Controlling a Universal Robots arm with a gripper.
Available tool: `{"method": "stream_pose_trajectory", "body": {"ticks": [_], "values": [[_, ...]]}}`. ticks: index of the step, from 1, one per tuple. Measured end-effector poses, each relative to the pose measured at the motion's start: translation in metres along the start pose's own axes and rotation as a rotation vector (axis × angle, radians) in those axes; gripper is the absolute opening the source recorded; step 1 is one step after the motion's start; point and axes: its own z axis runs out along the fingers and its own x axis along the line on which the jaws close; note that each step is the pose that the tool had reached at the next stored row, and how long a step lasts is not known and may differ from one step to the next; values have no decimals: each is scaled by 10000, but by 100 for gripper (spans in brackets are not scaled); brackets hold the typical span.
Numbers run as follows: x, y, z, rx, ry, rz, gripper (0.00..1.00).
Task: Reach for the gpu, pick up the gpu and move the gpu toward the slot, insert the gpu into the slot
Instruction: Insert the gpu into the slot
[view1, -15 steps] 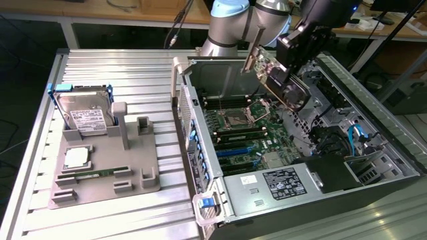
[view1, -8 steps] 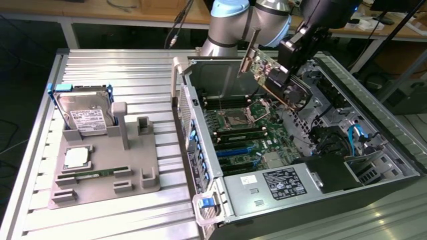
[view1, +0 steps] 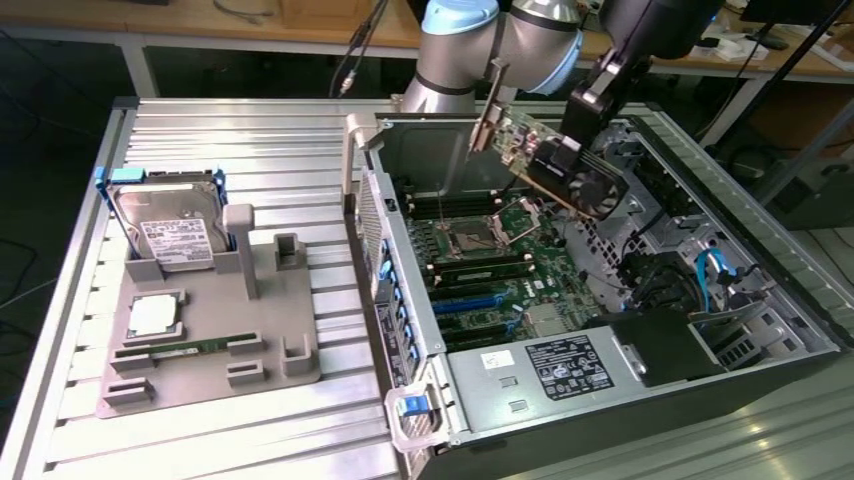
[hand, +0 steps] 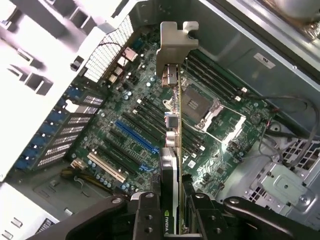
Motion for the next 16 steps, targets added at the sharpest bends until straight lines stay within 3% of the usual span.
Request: {"method": "stream_pose_trajectory", "body": {"ticks": [7, 16], "values": [[0, -1, 14, 15, 71, -1623, 27], [-1, -4, 102, 30, 142, -3261, 27]]}}
